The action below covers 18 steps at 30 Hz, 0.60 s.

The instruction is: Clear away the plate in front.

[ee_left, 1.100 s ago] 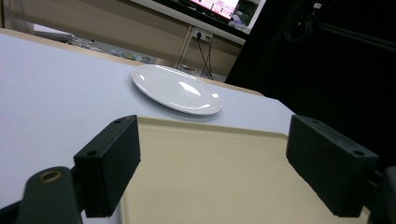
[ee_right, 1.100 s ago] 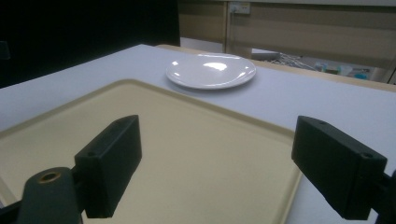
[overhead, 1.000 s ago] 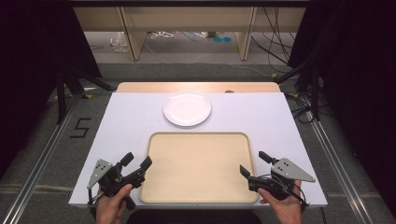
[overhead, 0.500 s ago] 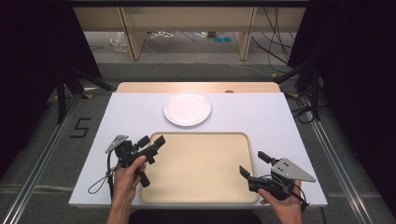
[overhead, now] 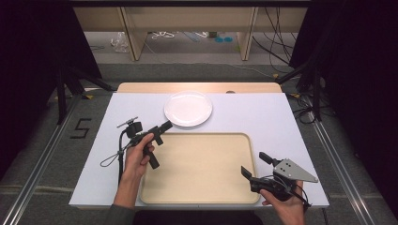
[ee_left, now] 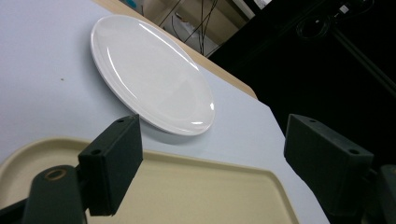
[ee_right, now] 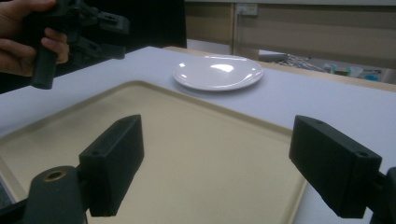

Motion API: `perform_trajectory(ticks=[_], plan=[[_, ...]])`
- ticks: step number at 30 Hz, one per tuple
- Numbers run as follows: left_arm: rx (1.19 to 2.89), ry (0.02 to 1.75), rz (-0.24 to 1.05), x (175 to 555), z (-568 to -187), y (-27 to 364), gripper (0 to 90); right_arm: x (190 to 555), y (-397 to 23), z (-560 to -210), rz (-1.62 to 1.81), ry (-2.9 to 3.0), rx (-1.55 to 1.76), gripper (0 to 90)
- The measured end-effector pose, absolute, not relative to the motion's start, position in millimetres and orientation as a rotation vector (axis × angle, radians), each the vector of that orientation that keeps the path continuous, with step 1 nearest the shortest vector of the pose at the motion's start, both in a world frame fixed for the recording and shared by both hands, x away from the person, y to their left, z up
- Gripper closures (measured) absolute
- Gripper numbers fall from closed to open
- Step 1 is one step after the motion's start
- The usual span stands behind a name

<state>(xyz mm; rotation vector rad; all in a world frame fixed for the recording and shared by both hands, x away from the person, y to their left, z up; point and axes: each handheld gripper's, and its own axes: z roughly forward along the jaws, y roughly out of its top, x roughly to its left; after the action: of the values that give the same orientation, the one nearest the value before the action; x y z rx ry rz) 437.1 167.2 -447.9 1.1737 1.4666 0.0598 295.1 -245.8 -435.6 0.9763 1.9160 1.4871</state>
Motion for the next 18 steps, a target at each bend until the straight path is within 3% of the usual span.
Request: perform_trajectory(ticks=[4, 18], plan=[[1.160, 1.509, -0.027, 455, -458, 163, 20.4, 295, -246, -436, 1.476, 1.923, 0.979, 19.1], [1.177, 1.631, -0.035, 494, -470, 153, 22.9, 295, -245, -436, 1.499, 1.929, 0.966, 19.6]])
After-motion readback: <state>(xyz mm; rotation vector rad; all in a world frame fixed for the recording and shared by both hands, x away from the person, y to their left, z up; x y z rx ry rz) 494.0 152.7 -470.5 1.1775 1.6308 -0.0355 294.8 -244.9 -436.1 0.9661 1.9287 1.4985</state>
